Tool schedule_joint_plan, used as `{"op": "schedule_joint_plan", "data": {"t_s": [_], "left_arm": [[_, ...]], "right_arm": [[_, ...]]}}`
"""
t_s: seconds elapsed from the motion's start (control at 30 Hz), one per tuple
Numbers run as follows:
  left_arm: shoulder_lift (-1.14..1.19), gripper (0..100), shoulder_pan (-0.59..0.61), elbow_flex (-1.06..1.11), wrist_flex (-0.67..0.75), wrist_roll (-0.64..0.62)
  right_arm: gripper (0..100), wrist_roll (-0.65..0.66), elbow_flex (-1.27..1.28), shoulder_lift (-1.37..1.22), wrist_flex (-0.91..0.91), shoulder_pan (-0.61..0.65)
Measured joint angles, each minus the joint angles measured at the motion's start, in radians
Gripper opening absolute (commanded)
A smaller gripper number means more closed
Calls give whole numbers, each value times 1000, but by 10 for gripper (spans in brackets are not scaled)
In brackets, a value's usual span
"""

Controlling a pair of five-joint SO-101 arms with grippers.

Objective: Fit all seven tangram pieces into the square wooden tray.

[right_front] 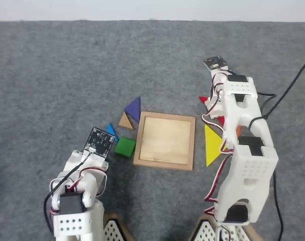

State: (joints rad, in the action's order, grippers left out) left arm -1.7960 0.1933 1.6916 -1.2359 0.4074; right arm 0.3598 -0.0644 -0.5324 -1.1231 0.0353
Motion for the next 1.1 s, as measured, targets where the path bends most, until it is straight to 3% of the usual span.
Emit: {"op": "schedule_joint_plan", "data": {"t_s": [0.23, 0.57, 0.77, 1.1], "left_arm": [[0, 108, 0, 0, 0, 0], [0, 108, 0, 0, 0, 0], [0, 108, 0, 0, 0, 0], [0, 108, 0, 0, 0, 0]], "right_arm": [[151, -2, -20, 12, -3, 58], [408, 195, -20, 17, -6, 84], [413, 292, -104, -26, -3, 84], [374, 307, -256, -183, 11, 133]]}}
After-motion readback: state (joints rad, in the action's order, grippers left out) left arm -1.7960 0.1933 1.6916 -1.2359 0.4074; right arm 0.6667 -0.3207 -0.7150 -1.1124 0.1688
